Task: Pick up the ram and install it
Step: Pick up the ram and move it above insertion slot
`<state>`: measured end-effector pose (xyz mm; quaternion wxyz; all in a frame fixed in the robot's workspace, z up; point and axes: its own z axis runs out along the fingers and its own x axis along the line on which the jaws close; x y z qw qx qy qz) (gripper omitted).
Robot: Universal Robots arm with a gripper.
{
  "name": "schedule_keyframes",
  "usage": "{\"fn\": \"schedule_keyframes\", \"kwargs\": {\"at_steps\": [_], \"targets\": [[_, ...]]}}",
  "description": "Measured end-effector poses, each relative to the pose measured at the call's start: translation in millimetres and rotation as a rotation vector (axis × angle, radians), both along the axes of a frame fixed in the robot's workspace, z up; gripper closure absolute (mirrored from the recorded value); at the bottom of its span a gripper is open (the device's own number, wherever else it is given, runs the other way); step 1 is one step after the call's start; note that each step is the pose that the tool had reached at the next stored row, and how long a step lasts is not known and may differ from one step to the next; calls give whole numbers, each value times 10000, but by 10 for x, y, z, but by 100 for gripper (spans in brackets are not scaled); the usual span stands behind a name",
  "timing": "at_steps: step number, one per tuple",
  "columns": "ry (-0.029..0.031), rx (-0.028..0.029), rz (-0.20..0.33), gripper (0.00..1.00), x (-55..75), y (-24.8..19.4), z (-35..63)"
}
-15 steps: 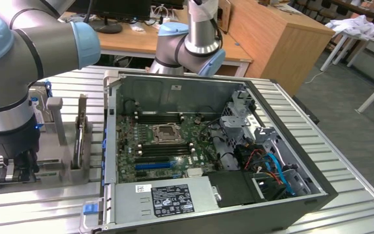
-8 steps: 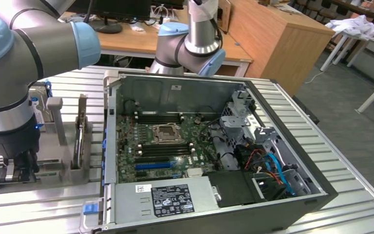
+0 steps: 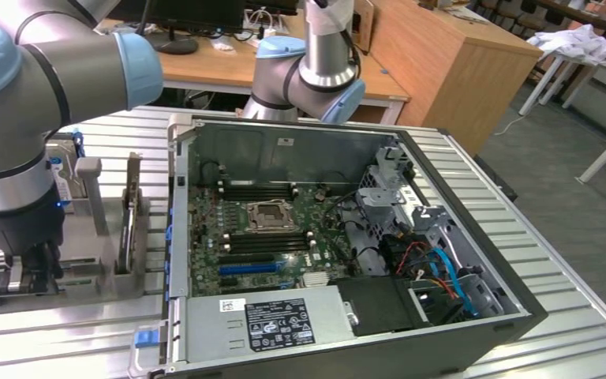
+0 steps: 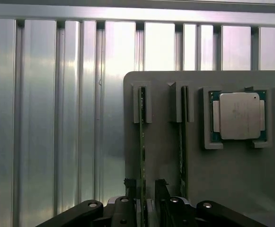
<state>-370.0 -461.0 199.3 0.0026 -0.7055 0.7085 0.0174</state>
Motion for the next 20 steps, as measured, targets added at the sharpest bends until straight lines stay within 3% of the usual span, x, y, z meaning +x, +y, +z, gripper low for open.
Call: {"fn": "schedule_keyframes", "kwargs": {"at_steps": [20], "targets": [[0, 2, 0, 70, 0, -28, 15]]}}
